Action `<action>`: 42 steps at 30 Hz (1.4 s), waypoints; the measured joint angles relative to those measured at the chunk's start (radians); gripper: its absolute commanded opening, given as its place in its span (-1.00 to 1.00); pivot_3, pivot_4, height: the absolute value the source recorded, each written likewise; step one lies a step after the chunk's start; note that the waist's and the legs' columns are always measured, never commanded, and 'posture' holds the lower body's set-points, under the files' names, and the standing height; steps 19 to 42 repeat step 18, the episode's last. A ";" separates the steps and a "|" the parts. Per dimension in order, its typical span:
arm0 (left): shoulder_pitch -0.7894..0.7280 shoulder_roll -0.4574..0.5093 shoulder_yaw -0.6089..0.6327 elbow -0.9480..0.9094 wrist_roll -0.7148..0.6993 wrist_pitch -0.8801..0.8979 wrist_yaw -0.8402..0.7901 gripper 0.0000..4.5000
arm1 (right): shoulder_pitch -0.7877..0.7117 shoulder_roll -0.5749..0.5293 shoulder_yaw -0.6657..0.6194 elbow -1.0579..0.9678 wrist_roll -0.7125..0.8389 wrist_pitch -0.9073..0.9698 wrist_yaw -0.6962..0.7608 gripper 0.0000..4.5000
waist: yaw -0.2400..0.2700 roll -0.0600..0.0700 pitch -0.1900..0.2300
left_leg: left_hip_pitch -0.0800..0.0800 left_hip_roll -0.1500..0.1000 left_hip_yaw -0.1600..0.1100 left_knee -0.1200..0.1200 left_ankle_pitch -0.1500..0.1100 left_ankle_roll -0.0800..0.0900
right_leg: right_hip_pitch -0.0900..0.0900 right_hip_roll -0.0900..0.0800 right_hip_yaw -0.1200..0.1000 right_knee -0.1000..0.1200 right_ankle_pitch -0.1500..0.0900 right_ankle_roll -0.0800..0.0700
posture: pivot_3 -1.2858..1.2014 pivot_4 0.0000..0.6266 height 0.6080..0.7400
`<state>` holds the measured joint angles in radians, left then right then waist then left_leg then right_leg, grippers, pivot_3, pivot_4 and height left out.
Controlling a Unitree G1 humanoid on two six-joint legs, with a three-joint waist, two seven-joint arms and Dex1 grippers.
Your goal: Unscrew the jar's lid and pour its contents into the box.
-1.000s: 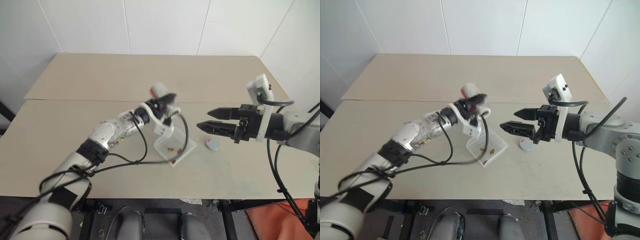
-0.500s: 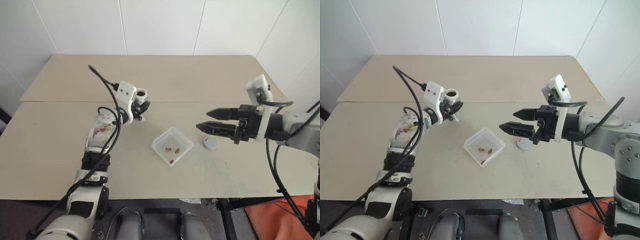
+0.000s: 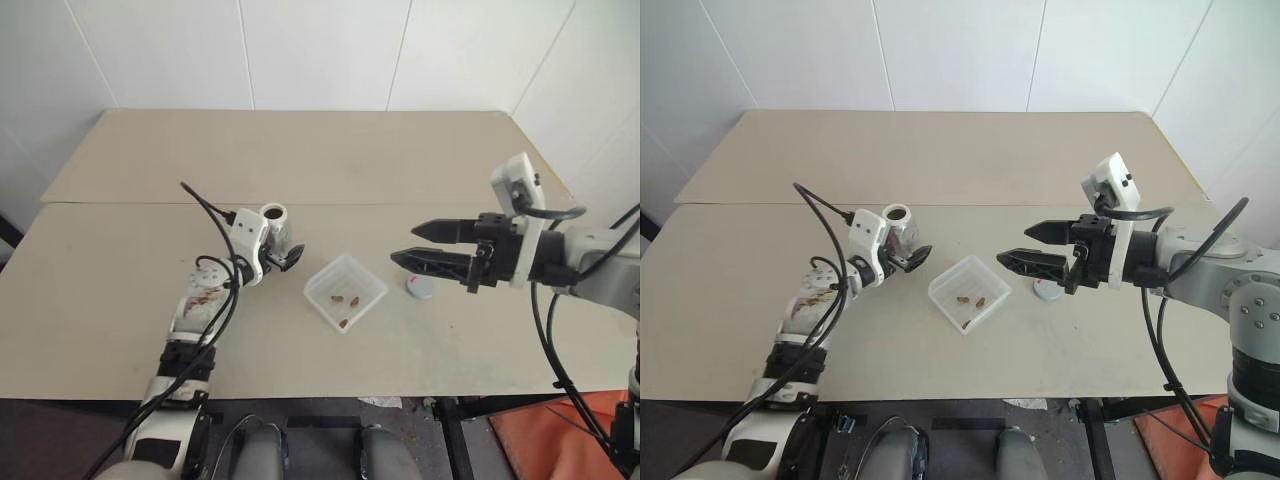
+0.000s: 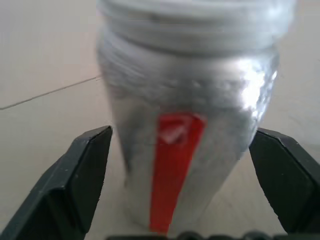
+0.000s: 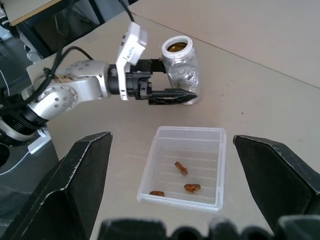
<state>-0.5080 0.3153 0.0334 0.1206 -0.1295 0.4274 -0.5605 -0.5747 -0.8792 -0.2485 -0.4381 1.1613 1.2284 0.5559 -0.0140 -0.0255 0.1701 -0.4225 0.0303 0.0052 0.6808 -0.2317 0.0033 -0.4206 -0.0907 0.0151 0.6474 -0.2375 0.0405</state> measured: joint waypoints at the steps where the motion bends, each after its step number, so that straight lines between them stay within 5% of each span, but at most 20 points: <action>1: 0.030 0.030 0.000 -0.059 -0.016 0.031 -0.015 0.99 | 0.001 0.000 0.000 -0.006 0.000 -0.001 0.000 1.00 | -0.002 0.000 0.000 | 0.000 0.001 0.000 0.000 0.000 0.000 | 0.000 0.001 0.001 0.000 0.000 0.000 | 0.03 -0.52 1.00; 7: 0.275 0.311 0.113 -0.399 -0.193 0.189 -0.218 0.99 | 0.038 -0.013 -0.001 -0.008 -0.025 -0.031 0.019 1.00 | -0.001 0.000 0.000 | 0.002 0.002 0.001 -0.001 0.000 0.000 | 0.000 0.001 0.001 -0.003 -0.001 -0.001 | 0.03 -0.52 1.00; 15: 0.469 0.600 0.542 -0.377 -0.427 -0.008 -0.690 0.99 | 0.181 -0.100 0.006 -0.008 -0.180 -0.199 0.225 1.00 | 0.008 0.001 0.000 | 0.003 0.002 0.003 -0.001 0.000 0.000 | 0.001 0.000 0.000 -0.005 -0.001 -0.002 | 0.03 -0.52 1.00; 18: 0.506 0.643 0.574 -0.344 -0.444 -0.056 -0.781 0.99 | 0.230 -0.113 0.005 0.004 -0.225 -0.281 0.319 1.00 | 0.009 0.001 0.000 | 0.008 0.002 0.003 -0.003 0.000 0.000 | 0.006 0.001 0.000 -0.006 -0.002 -0.002 | 0.03 -0.52 1.00; 42: 0.506 0.643 0.574 -0.344 -0.444 -0.056 -0.781 0.99 | 0.230 -0.113 0.005 0.004 -0.225 -0.281 0.319 1.00 | 0.009 0.001 0.000 | 0.008 0.002 0.003 -0.003 0.000 0.000 | 0.006 0.001 0.000 -0.006 -0.002 -0.002 | 0.03 -0.52 1.00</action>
